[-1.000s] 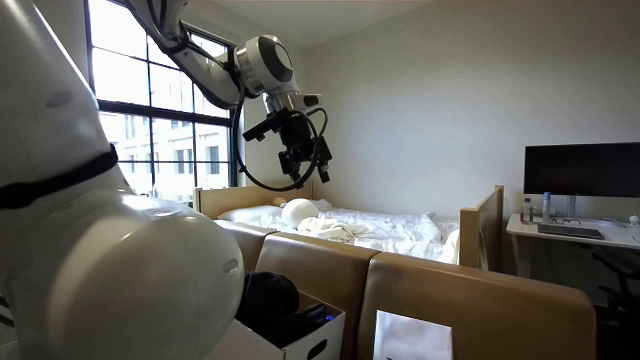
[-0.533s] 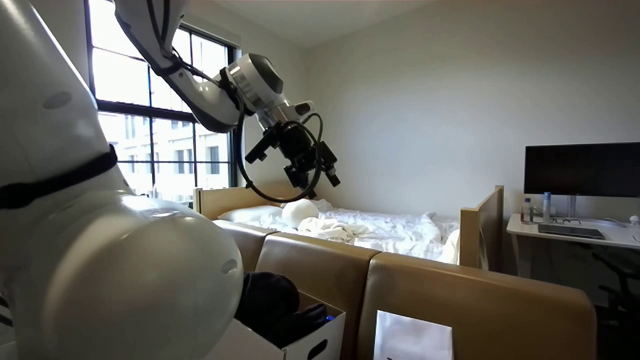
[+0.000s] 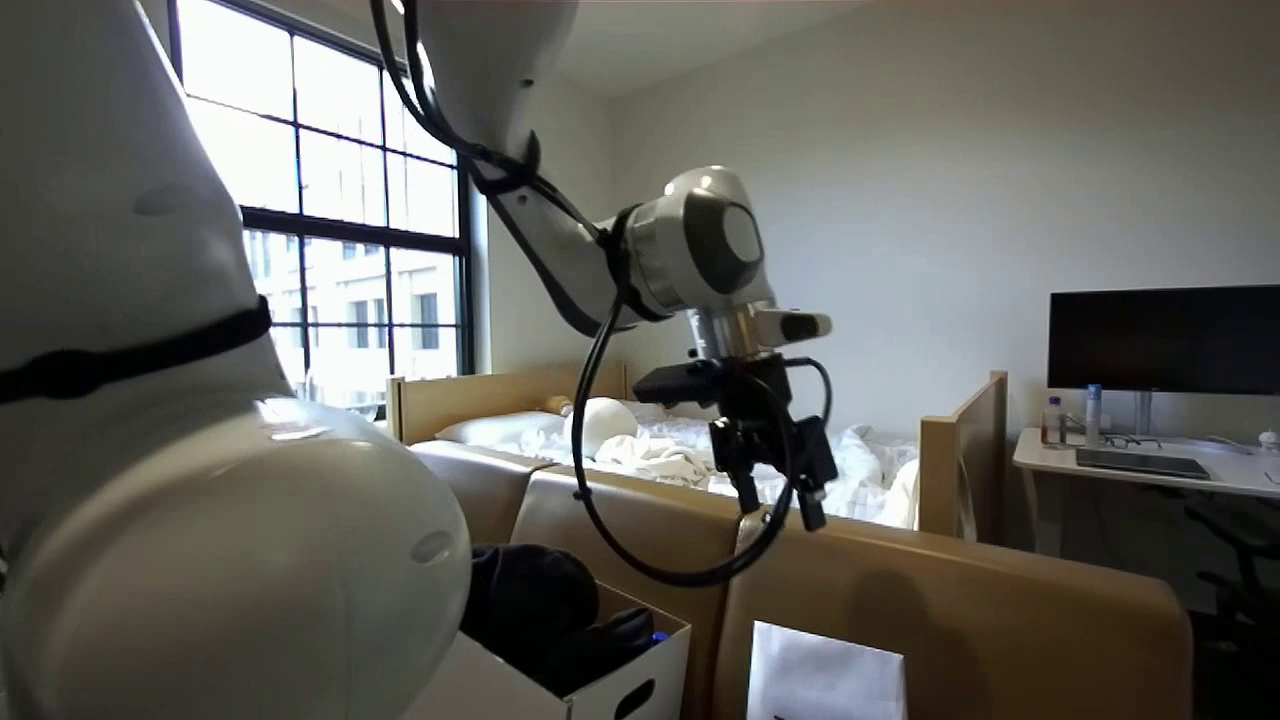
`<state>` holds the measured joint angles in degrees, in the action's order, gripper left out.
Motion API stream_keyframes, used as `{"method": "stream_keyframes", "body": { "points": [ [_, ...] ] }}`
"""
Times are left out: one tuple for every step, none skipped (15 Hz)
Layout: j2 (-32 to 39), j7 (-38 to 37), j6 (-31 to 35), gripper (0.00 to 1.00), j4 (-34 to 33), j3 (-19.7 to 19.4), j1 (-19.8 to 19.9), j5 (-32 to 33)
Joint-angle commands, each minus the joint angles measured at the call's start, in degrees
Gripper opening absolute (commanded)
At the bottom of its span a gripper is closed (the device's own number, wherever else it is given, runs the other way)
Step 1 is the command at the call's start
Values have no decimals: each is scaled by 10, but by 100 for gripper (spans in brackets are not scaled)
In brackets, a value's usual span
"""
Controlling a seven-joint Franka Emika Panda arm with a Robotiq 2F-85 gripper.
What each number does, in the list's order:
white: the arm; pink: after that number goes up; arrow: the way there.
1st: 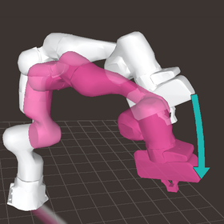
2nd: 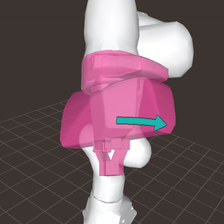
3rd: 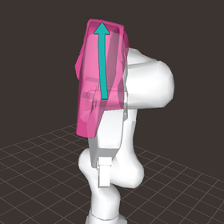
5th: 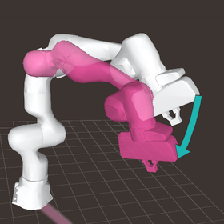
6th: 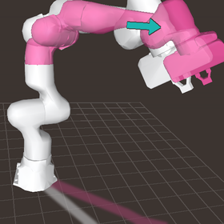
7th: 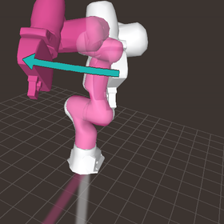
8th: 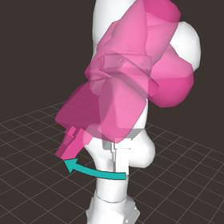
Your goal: Put the umbrella into the box
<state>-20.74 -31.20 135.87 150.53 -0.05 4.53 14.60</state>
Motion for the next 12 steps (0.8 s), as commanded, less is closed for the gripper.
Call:
{"method": "stream_keyframes", "body": {
  "points": [
    [62, 155, 98, 100, 23, -127, -10, -105],
    [64, 202, 94, 100, 19, -174, -40, -146],
    [47, 145, 76, 100, 23, -87, 23, -103],
    [58, 183, 82, 100, 22, -119, 14, -127],
    [65, 198, 83, 100, 20, -135, 10, -137],
    [67, 201, 83, 100, 18, -139, 7, -139],
    [67, 201, 84, 100, 18, -138, 3, -141],
    [67, 201, 84, 100, 18, -137, -1, -142],
    [81, 184, 114, 100, 20, -127, 4, -133],
    [120, 188, 137, 100, 9, -128, 6, -156],
    [160, 176, 152, 100, -6, -131, 12, -179],
    [201, 182, 179, 100, -17, -141, 17, -214]
  ]
}}
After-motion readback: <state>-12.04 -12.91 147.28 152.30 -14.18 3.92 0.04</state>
